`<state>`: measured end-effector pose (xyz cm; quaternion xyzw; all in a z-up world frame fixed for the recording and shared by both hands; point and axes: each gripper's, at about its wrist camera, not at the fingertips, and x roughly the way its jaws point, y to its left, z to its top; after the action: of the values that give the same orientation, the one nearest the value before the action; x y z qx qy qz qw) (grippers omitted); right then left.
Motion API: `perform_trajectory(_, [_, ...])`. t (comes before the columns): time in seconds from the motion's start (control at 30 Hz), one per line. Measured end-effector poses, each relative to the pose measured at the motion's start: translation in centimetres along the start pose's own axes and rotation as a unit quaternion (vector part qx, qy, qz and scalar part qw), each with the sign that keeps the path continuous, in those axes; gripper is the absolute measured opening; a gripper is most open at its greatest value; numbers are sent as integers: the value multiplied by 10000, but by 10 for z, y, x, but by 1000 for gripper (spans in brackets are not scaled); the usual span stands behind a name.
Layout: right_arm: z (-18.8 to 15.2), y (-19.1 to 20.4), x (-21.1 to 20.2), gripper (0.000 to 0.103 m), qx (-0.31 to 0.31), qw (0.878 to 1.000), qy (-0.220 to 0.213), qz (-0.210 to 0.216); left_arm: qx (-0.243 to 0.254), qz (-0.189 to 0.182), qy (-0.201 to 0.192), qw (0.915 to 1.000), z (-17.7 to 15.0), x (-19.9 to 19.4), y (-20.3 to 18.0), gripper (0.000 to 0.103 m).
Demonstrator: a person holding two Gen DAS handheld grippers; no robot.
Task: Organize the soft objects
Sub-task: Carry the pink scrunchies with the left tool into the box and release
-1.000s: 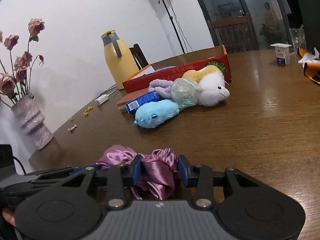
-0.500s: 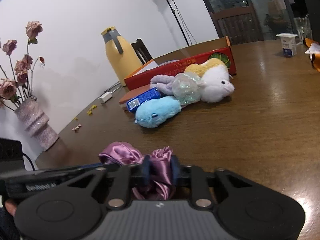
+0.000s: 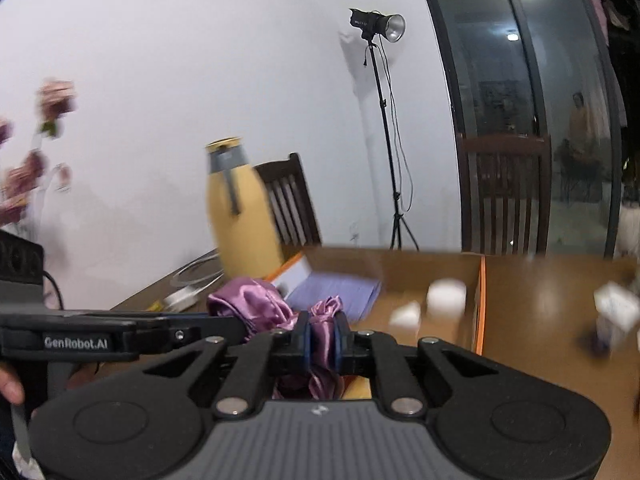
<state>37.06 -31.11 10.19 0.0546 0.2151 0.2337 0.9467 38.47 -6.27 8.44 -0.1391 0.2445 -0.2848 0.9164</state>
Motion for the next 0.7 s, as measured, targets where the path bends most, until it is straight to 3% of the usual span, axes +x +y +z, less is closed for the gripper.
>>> perform_trajectory(0.07, [26,-25,52,11,251,9995,211,-48,-414,99,247,9988,26,42,28,19])
perform_trajectory(0.17, [49,-63,136,11,791,9943,696,-188,-627,472,572,9953,52,106,68,19])
perform_trajectory(0.3, [54,-95,223,11,1129,9843,1257,-513,-907,879,1031,9866,58,173,110,19])
perform_trajectory(0.37, [48,-101,253,11,974,9804,1532,-764,-967,1032,1315,9812,55,198,126,20])
perform_trajectory(0.43, [39,-104,273,13,908,9744,1837,-922,-1058,1161,1590,9747,48,217,139,20])
perform_trajectory(0.47, [33,-105,280,19,876,9720,1938,-998,-1083,1175,1694,9725,47,222,143,26])
perform_trajectory(0.5, [29,-104,282,21,851,9717,1917,-1082,-1127,1177,1739,9712,46,224,145,35])
perform_trajectory(0.53, [23,-104,281,24,851,9731,1804,-1155,-1172,1193,1745,9704,46,224,146,36])
perform_trajectory(0.63, [21,-110,274,33,1128,9721,1726,-1118,-1094,1159,1646,9734,49,216,145,51])
perform_trajectory(0.67, [23,-112,270,38,1246,9712,1705,-1104,-1033,1170,1597,9747,51,211,141,62])
perform_trajectory(0.7, [28,-113,263,41,1368,9705,1655,-1098,-940,1182,1530,9766,54,203,136,64])
